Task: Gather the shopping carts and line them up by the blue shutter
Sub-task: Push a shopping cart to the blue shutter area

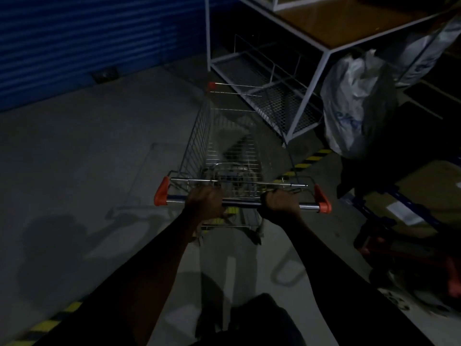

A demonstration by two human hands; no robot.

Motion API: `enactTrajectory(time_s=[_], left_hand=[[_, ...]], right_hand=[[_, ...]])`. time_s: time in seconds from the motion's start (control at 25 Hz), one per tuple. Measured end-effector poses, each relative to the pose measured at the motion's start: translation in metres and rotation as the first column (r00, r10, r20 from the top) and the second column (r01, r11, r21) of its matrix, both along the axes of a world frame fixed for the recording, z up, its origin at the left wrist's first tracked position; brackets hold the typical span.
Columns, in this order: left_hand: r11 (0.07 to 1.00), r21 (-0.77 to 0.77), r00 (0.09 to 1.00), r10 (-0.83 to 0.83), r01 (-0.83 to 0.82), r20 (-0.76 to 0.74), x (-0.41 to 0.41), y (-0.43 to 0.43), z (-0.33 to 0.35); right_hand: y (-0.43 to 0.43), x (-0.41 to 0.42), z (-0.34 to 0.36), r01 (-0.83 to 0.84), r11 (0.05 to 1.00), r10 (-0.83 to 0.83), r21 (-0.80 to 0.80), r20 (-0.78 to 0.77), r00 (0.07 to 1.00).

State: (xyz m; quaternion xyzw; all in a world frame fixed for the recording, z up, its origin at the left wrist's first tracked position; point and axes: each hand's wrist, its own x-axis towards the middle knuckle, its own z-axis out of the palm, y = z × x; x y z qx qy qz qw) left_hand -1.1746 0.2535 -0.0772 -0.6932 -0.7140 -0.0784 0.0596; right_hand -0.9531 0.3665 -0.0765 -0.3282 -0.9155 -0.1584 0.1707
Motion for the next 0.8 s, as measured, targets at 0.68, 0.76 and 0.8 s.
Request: enactTrajectory(time_s=[0.68,0.76,0.8], left_hand=[[0.927,-0.146,0.939,0.337,-0.344,-0.075,-0.217,0.222,0.015],[0.911,-0.160,0.925,0.376,-0.381,-0.064,-0.252,0.246,0.018],[0.913,-0.146,0.925,0.376,-0.381,-0.062,-0.270,0.254,0.017]], right_hand=[[0.276,-0.266,0.000,-0.149,0.960,0.194,-0.239,0.180,0.964],[0.300,-0.309,0.000,-0.164,0.952,0.214,-0.259,0.181,0.960],[0.309,-0.326,-0.001,-0.164,0.953,0.214,-0.256,0.181,0.960]])
